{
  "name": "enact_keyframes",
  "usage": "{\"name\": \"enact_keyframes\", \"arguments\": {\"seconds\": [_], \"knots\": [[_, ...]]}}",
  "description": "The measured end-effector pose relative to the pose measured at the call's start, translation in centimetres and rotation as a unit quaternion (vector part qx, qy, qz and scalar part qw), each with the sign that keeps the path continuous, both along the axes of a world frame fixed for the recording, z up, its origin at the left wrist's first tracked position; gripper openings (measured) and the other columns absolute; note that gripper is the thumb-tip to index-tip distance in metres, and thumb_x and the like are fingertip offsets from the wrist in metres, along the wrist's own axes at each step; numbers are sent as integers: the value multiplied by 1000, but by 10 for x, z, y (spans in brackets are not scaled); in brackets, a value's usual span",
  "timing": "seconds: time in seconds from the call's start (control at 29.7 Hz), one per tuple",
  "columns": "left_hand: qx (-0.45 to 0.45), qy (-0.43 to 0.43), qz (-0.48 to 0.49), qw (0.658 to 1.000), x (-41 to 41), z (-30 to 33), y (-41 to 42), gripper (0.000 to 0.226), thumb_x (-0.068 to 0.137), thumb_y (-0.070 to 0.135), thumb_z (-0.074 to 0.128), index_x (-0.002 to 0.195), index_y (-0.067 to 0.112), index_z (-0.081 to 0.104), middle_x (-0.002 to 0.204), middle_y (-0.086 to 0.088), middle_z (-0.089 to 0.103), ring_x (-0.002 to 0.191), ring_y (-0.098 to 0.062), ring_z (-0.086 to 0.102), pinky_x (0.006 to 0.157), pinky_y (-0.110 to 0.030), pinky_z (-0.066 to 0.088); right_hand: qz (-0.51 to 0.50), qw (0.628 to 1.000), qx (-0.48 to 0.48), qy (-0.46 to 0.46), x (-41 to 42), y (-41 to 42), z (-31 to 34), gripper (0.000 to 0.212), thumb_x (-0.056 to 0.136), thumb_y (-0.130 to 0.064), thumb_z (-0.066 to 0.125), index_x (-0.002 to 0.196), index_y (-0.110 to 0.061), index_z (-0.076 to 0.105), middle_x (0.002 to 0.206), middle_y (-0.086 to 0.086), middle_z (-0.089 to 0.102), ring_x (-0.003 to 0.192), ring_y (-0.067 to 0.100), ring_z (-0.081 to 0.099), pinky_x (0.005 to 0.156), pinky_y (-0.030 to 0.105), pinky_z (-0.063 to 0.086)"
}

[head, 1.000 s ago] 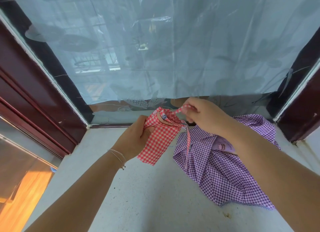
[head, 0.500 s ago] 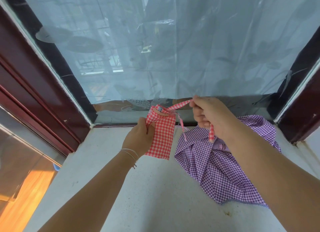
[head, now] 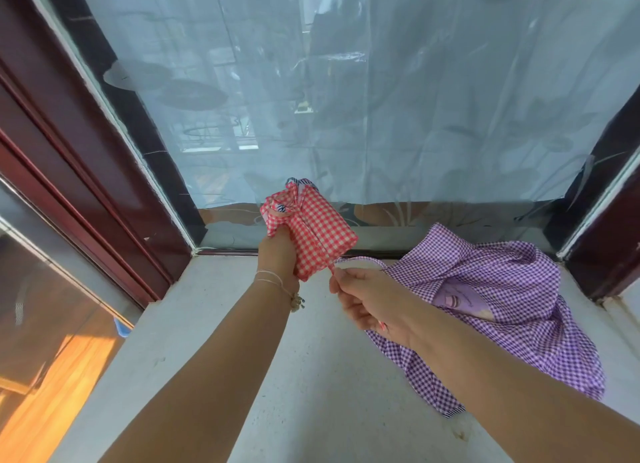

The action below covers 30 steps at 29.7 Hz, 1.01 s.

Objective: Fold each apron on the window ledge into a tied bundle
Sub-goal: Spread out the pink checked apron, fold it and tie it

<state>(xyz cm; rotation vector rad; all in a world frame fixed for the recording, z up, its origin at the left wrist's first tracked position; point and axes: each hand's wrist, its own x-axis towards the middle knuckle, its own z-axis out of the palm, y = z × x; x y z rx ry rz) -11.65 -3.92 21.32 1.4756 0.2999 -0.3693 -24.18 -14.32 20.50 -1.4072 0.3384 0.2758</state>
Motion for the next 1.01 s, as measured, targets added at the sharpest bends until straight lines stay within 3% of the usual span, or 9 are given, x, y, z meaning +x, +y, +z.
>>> {"name": "enact_keyframes", "arguments": {"seconds": [0.13, 0.27, 0.4, 0.54, 0.61, 0.71, 0.81, 0.91, 1.01], "knots": [[-184, 34, -59, 981, -5, 12, 11, 36, 101, 35, 42, 119, 11, 62, 108, -4, 69, 99, -23, 65, 84, -39, 54, 23, 999, 37, -6, 3, -11, -1, 36, 98, -37, 48, 70, -15, 52, 56, -4, 31, 45, 7, 28, 41, 18, 24], [-263, 31, -112, 958, -11, 24, 22, 33, 101, 32, 41, 106, 9, 64, 81, -5, 72, 68, -19, 70, 60, -30, 58, 40, 993, 106, -28, 6, -20, 4, 31, 93, -34, 49, 69, -15, 49, 58, -4, 30, 47, 8, 29, 43, 19, 22], [-183, 18, -193, 964, -21, 31, 24, 35, 100, 34, 41, 94, 9, 64, 78, -4, 72, 67, -16, 70, 63, -27, 59, 25, 995, 55, -81, 12, -26, 13, 33, 92, -33, 50, 64, -14, 52, 54, -4, 34, 46, 8, 31, 45, 20, 23], [-127, -16, -279, 952, -25, 27, 25, 31, 101, 23, 36, 91, 9, 62, 71, -1, 73, 64, -10, 69, 61, -21, 57, 15, 990, 5, -138, 17, -29, 24, 27, 87, -32, 55, 77, -7, 59, 55, -1, 41, 46, 9, 35, 46, 21, 26], [-117, -30, -319, 940, -23, 28, 31, 31, 102, 18, 34, 94, 7, 61, 70, -1, 72, 61, -10, 68, 58, -21, 56, 21, 990, -27, -138, 19, -28, 26, 22, 93, -20, 54, 83, -1, 57, 54, -1, 45, 46, 9, 37, 48, 23, 26], [-105, -43, -393, 913, -19, 29, 38, 29, 102, 12, 32, 108, 1, 58, 82, -5, 72, 68, -15, 68, 60, -24, 55, 11, 987, -69, -144, 21, -28, 29, 20, 96, -4, 51, 79, 1, 60, 61, 7, 56, 53, 15, 46, 56, 28, 35], [-89, -50, -424, 900, -12, 31, 41, 30, 94, 13, 41, 119, 5, 56, 104, -8, 71, 91, -22, 69, 75, -30, 56, -7, 981, -124, -148, 21, -29, 31, 32, 94, 0, 51, 67, -9, 66, 60, 5, 61, 55, 15, 48, 58, 24, 40], [-66, -58, -474, 876, -6, 37, 44, 37, 89, 16, 52, 125, 11, 53, 114, -4, 69, 103, -22, 66, 84, -30, 54, -21, 959, -241, -148, 22, -29, 33, 18, 95, -1, 50, 96, 5, 67, 96, 22, 69, 70, 29, 58, 66, 16, 44], [-49, -68, -523, 848, -7, 36, 44, 38, 92, 9, 51, 130, 15, 50, 126, -4, 63, 117, -24, 59, 93, -31, 50, 2, 918, -368, -148, 24, -34, 38, 28, 99, -6, 44, 121, -1, 61, 122, 12, 63, 95, 14, 61, 75, 1, 35]]}}
